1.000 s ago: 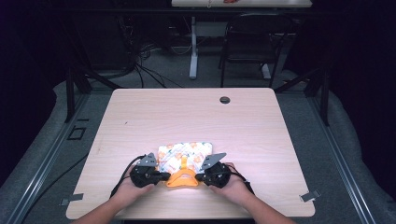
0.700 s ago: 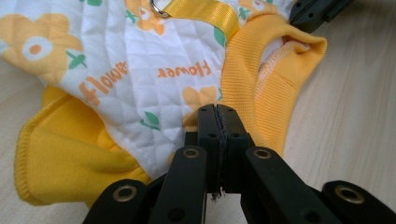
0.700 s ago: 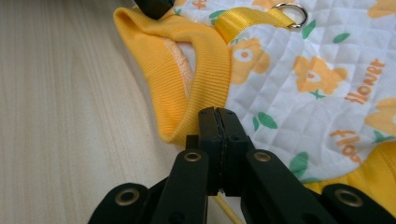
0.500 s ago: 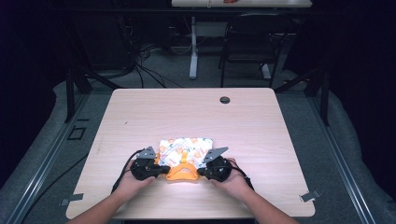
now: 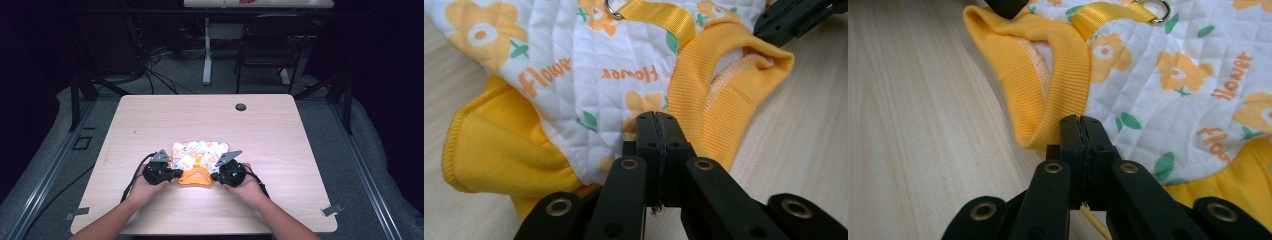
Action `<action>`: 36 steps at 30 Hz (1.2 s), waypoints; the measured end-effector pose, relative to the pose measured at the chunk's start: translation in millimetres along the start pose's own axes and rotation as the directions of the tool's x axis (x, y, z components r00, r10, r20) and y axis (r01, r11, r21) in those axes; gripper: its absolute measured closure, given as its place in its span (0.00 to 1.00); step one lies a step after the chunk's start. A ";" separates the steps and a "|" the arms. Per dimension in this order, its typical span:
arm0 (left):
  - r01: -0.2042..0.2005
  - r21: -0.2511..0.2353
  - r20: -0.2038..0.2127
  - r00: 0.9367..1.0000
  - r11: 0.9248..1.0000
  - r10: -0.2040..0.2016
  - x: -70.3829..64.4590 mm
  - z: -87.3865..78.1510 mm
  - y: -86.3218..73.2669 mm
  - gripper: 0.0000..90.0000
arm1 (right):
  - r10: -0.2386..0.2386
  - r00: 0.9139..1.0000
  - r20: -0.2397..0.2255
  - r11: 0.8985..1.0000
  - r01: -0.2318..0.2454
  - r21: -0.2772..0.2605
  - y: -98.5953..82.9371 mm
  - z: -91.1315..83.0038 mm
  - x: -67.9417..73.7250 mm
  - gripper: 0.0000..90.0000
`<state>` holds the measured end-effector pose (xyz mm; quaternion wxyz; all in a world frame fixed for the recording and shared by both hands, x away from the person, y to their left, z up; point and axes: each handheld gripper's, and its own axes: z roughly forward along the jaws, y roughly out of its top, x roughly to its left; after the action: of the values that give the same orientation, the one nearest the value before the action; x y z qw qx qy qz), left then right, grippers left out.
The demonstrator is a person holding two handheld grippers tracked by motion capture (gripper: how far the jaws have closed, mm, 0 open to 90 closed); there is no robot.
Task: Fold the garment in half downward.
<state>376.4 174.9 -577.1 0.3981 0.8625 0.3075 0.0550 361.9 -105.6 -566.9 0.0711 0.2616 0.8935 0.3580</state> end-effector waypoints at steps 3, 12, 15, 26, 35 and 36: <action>0.012 0.000 -0.004 1.000 1.000 -0.012 3.0 2.6 2.8 1.00 | 0.006 1.000 0.011 1.000 -0.006 0.002 2.2 1.2 -4.2 1.00; 0.045 -0.027 -0.021 0.999 0.999 -0.046 16.8 10.3 9.6 1.00 | 0.055 0.998 0.026 0.998 -0.055 -0.015 6.9 7.3 -18.9 1.00; 0.061 -0.031 -0.022 0.998 0.998 -0.062 19.7 11.4 10.7 1.00 | 0.065 0.997 0.029 0.998 -0.064 -0.014 9.1 8.8 -22.4 1.00; 0.066 -0.043 -0.045 0.997 0.997 -0.068 21.6 10.0 15.4 1.00 | 0.093 0.995 0.043 0.995 -0.091 -0.041 11.0 9.1 -27.4 0.99; 0.069 -0.082 -0.046 0.996 0.994 -0.073 19.2 -11.6 18.5 0.99 | 0.080 0.995 0.054 0.993 -0.075 -0.092 13.5 -13.0 -21.5 0.98; 0.068 -0.083 -0.046 0.996 0.994 -0.072 17.8 -14.8 18.8 0.99 | 0.083 0.995 0.057 0.992 -0.077 -0.100 13.6 -15.1 -21.3 0.98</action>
<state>394.9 185.5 -556.2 0.4271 0.8326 0.3445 0.0745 380.9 -117.6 -547.9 0.0968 0.3041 0.8612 0.3955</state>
